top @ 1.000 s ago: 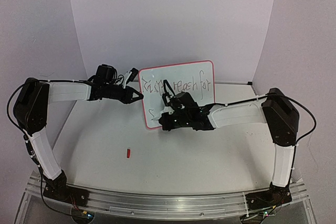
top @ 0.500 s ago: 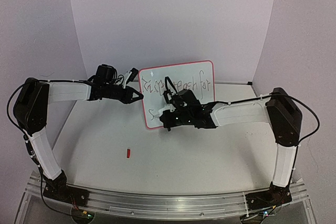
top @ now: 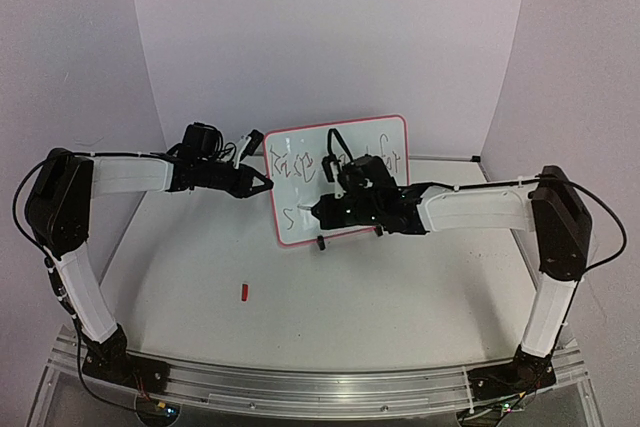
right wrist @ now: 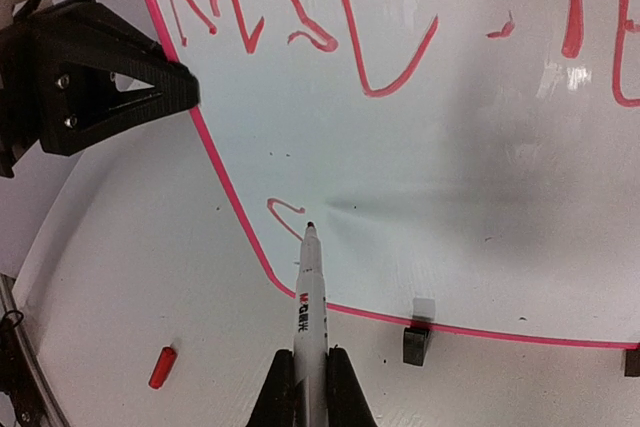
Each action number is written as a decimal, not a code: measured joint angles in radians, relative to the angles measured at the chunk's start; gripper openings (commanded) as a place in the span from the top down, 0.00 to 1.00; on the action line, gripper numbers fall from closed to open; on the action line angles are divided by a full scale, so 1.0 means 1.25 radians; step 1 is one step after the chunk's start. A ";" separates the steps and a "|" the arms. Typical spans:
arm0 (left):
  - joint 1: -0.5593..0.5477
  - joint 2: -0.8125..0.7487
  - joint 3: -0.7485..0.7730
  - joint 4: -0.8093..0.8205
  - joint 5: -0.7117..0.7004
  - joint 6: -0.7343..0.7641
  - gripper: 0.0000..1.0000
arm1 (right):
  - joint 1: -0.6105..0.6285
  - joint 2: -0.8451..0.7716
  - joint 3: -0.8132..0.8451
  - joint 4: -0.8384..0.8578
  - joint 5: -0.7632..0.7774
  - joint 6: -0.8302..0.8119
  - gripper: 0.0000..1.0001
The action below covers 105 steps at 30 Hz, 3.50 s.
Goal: Write a sentence on the whiteboard
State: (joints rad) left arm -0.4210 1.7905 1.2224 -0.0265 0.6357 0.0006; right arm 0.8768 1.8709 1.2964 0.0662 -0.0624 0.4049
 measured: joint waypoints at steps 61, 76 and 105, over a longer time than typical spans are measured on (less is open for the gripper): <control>0.000 0.000 0.000 0.000 -0.001 0.000 1.00 | -0.022 0.023 0.034 -0.022 -0.016 0.000 1.00; 0.000 0.000 0.000 0.000 -0.002 0.000 1.00 | -0.024 0.050 0.059 -0.016 -0.028 -0.006 1.00; 0.000 0.000 0.000 0.000 -0.001 0.000 1.00 | -0.024 0.064 0.016 -0.014 -0.051 0.015 1.00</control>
State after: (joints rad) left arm -0.4206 1.7905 1.2224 -0.0269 0.6342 0.0006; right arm 0.8463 1.9511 1.3163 0.0483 -0.1261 0.4236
